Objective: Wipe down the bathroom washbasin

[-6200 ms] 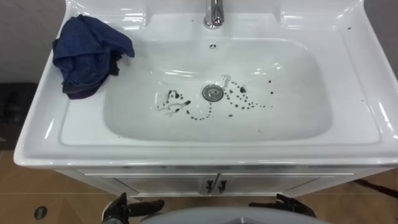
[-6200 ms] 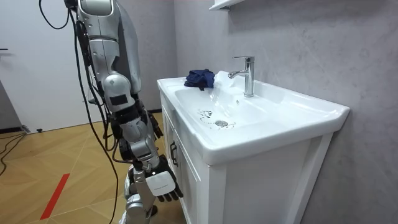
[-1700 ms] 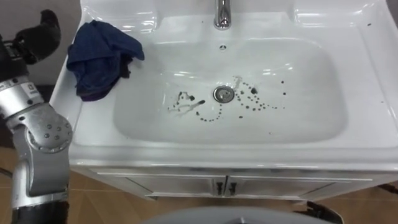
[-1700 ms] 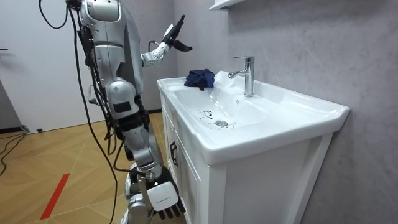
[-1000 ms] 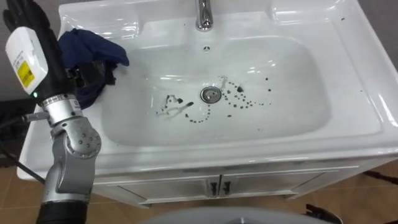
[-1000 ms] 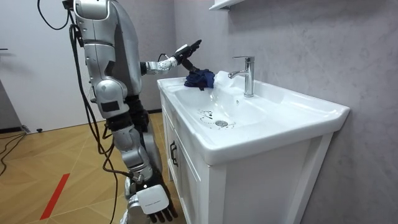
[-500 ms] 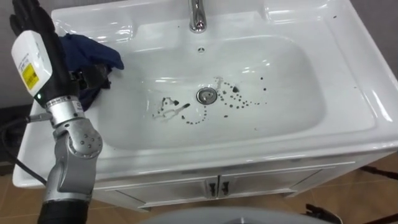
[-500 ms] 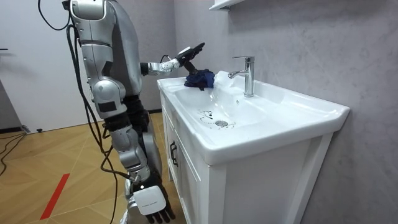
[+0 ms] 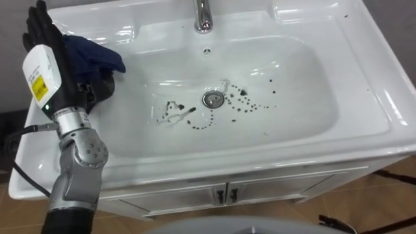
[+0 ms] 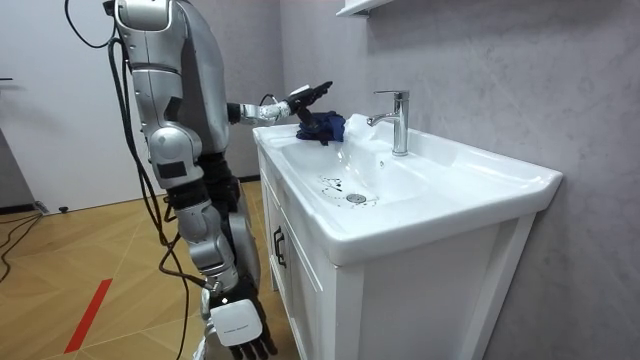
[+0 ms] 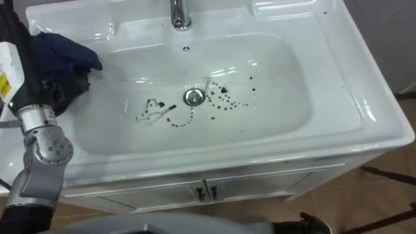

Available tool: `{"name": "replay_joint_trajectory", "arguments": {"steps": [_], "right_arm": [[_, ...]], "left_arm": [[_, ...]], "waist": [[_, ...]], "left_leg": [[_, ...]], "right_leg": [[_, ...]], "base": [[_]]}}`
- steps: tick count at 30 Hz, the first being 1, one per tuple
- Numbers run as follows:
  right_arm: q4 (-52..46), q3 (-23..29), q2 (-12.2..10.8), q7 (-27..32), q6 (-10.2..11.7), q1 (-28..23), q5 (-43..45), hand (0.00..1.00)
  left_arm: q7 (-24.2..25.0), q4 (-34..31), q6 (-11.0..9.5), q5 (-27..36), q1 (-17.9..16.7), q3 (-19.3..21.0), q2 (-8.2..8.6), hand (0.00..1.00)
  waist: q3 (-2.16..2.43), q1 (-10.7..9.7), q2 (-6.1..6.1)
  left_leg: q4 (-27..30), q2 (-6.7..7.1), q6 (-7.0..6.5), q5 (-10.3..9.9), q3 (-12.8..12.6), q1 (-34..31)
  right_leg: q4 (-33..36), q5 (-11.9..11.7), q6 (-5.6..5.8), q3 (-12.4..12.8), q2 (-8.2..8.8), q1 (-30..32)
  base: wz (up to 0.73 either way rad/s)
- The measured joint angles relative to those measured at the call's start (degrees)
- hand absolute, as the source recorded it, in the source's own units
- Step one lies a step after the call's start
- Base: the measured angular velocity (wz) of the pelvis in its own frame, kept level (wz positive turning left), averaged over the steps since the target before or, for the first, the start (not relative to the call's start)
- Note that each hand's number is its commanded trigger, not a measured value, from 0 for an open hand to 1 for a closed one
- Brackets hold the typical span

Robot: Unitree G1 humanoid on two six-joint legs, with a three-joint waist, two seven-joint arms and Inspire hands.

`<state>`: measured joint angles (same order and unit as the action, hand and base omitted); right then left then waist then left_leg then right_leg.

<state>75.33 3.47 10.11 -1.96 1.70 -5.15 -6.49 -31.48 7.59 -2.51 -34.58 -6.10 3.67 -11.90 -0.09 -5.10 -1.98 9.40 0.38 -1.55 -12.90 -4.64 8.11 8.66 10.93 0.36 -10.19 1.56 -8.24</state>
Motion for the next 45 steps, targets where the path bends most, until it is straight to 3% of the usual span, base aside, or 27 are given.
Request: {"name": "replay_joint_trajectory", "arguments": {"steps": [14, 27, 36, 39, 45], "right_arm": [[-1.4, -0.1, -0.6, 0.7, -0.5, -0.2, 0.3, 0.0], [-2.4, -0.3, -0.7, 2.4, -0.5, -0.5, 0.2, 0.0], [-2.3, -0.4, -0.5, 1.8, -0.6, -0.8, -0.2, 0.0], [-2.4, 0.2, -0.4, 1.4, -1.6, -0.9, -0.1, 0.0], [-2.4, 0.2, -0.1, 1.3, -2.7, -1.0, -0.1, 0.0]], "left_arm": [[4.8, -0.1, 2.2, -1.2, 0.0, -1.0, 1.0, 0.0], [6.2, 0.4, 3.5, -1.2, -0.2, -2.5, 1.51, 0.0], [5.3, 3.9, 3.5, -1.2, -0.1, -1.5, 1.74, 0.0], [4.3, 4.2, 3.5, -1.2, -0.1, -0.9, 1.74, 0.0], [2.0, 4.8, 5.1, -1.5, -0.1, 1.4, 1.75, 0.0]], "waist": [[0.19, -0.2, 0.5], [0.25, -0.7, -0.4], [0.14, -0.1, -0.61], [0.14, 0.5, -0.72], [0.19, 0.8, -0.87]], "left_leg": [[0.0, -0.06, 0.0, 0.0, -0.2, -0.7], [0.1, -0.49, 0.02, 0.0, -0.9, -1.2], [-0.3, -0.66, 0.05, 0.0, -1.9, 0.4], [-0.6, -0.87, 0.17, -0.1, -1.8, 0.4], [-0.7, -0.83, 0.23, -0.1, -1.6, 0.4]], "right_leg": [[0.0, -0.2, -0.01, -0.1, -0.01, 0.4], [0.0, -0.4, -0.15, -0.1, -0.23, 1.0], [0.0, -0.5, -0.3, 0.9, -0.53, 0.3], [0.0, -0.6, -0.39, 1.0, -0.68, 0.3], [0.0, -0.6, -0.42, 0.8, -0.74, 0.3]], "base": [[0.0], [-0.01], [-0.05], [-0.01], [0.0]]}}
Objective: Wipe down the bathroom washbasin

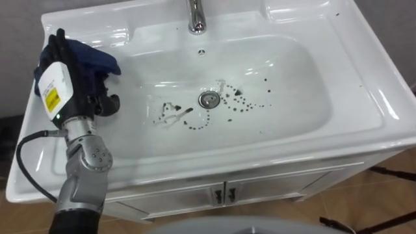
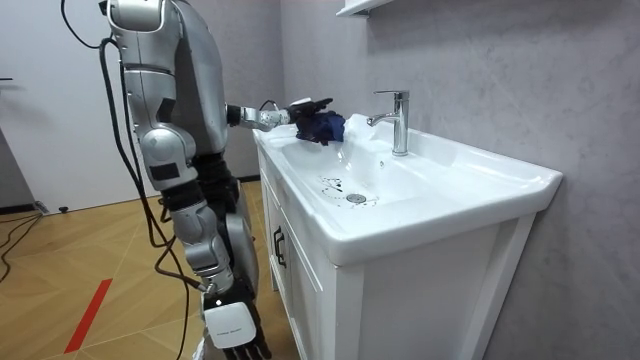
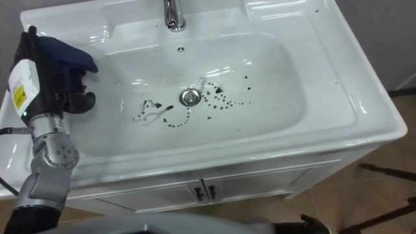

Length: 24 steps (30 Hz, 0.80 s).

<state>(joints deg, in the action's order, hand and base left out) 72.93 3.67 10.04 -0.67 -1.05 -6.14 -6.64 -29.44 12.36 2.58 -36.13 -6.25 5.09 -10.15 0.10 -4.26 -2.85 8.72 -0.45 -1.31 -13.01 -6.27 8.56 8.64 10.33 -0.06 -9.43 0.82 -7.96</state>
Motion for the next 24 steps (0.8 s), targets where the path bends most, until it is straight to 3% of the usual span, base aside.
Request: {"name": "replay_joint_trajectory", "arguments": {"steps": [24], "right_arm": [[0.0, 0.0, -0.1, 0.4, -1.5, 0.3, 0.2, 0.0]], "left_arm": [[-3.9, 1.2, 2.2, -2.2, 0.0, 1.6, 0.02, 0.0]], "waist": [[0.08, -0.1, 0.33]], "left_leg": [[0.0, 0.0, 0.0, 0.0, 0.1, -0.1]], "right_leg": [[0.0, 0.0, 0.0, 0.0, 0.01, 0.1]], "base": [[0.0]]}}
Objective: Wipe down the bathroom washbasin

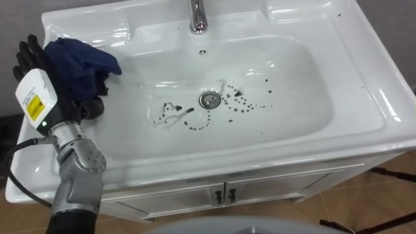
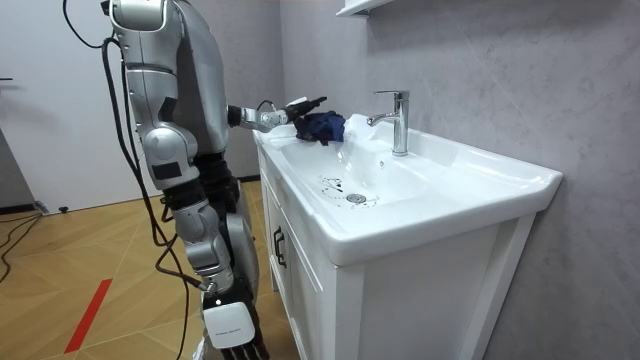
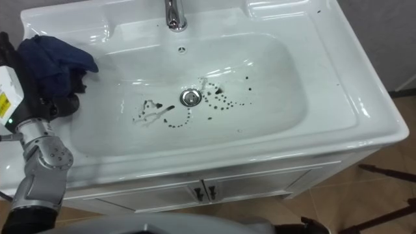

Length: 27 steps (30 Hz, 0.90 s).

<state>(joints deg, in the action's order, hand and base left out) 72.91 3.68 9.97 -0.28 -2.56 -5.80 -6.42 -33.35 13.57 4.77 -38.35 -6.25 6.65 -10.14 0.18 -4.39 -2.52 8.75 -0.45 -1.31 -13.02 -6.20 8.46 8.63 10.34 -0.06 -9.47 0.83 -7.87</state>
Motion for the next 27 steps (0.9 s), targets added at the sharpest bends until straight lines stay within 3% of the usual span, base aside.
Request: {"name": "replay_joint_trajectory", "arguments": {"steps": [19, 27], "right_arm": [[0.1, 0.0, 1.0, 0.1, -0.1, 0.0, 0.5, 0.0], [0.1, 0.0, 1.1, 0.0, -1.3, -0.6, 5.1, 0.0]], "left_arm": [[0.1, 0.7, 0.4, 0.1, 0.2, 0.0, 0.0, 0.0], [0.4, 1.7, 1.2, 0.1, 0.4, 0.0, -0.01, 0.0]], "waist": [[-0.02, -0.5, -1.57], [-0.15, -0.5, -1.43]], "left_leg": [[-0.1, 0.02, 0.0, 0.0, -0.1, 0.0], [-0.1, 0.04, 0.0, 0.0, -0.5, 0.0]], "right_leg": [[0.0, 0.0, 0.0, 0.2, 0.0, 0.1], [0.1, 0.0, 0.0, 0.9, -0.02, 0.2]], "base": [[0.0], [-0.01]]}}
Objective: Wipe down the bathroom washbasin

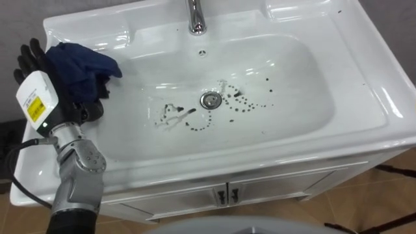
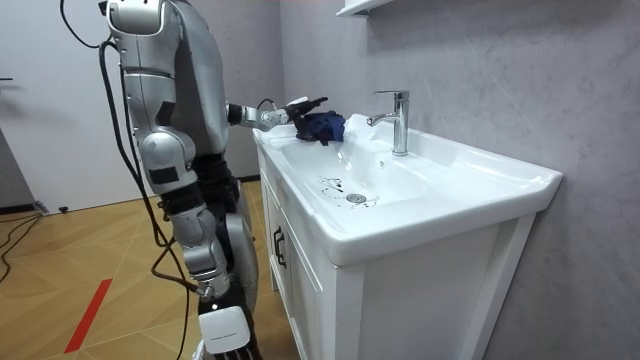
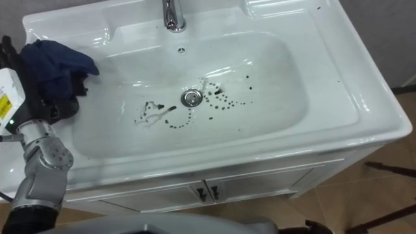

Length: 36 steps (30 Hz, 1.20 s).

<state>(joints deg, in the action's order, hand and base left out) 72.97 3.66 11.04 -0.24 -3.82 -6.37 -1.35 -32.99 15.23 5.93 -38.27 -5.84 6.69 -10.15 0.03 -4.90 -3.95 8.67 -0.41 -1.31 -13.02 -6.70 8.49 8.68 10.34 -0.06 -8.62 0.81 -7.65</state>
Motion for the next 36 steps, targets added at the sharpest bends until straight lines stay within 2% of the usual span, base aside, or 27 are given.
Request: {"name": "replay_joint_trajectory", "arguments": {"steps": [5, 13, 18, 26, 29, 36], "right_arm": [[0.0, -0.4, 0.0, 0.1, -1.2, -0.4, 2.6, 0.0], [0.0, -0.6, 0.0, 0.1, -3.8, -1.6, 4.5, 0.0], [0.0, -0.6, 0.0, 0.1, -3.9, -1.6, 8.9, 0.0], [0.0, -0.6, 0.0, 0.0, -5.0, -1.6, 11.0, 0.0], [-0.6, 0.0, 0.0, -0.3, -5.0, -2.0, 12.4, 0.0], [-2.5, 0.1, 0.0, -0.8, -5.2, -3.2, 13.4, 0.0]], "left_arm": [[0.0, 0.6, 0.1, 0.2, 0.3, 0.0, -0.06, 0.0], [0.4, 4.3, 0.8, 2.1, 3.2, 0.0, -0.92, 0.0], [1.2, 5.8, 0.9, 2.9, 3.4, 0.3, -2.29, 0.0], [1.6, 6.4, 0.8, 5.0, 3.8, 0.9, -2.29, 0.0], [3.5, 6.9, 0.9, 5.0, 4.3, 2.5, -2.29, 0.0], [6.4, 9.6, 1.6, 4.8, 7.6, 4.0, -2.29, 0.0]], "waist": [[-0.15, 0.1, 0.24], [-0.12, 0.1, 0.12], [-0.13, 0.1, 0.02], [-0.11, 0.1, 0.04], [-0.1, -0.2, 0.09], [-0.09, -0.4, 0.12]], "left_leg": [[0.0, -0.05, 0.0, 0.0, -0.6, 0.1], [0.0, -0.04, 0.0, 0.0, -0.8, 0.9], [-0.3, -0.06, 0.01, 0.0, -0.8, 1.1], [-0.3, -0.06, 0.01, 0.0, -1.0, 1.2], [-0.2, -0.1, 0.01, 0.0, -1.1, 1.4], [0.0, -0.11, 0.01, 0.0, -1.1, 1.3]], "right_leg": [[0.1, 0.0, 0.0, 0.6, -0.08, 0.4], [0.2, 0.0, 0.0, 0.9, -0.08, -0.2], [0.3, 0.0, 0.0, 1.2, -0.19, -0.2], [0.3, 0.0, 0.0, 1.4, -0.2, -0.2], [0.3, 0.0, -0.01, 1.4, -0.21, -0.4], [0.2, 0.0, -0.01, 1.4, -0.21, -0.5]], "base": [[-0.06], [0.0], [0.0], [0.0], [0.0], [0.0]]}}
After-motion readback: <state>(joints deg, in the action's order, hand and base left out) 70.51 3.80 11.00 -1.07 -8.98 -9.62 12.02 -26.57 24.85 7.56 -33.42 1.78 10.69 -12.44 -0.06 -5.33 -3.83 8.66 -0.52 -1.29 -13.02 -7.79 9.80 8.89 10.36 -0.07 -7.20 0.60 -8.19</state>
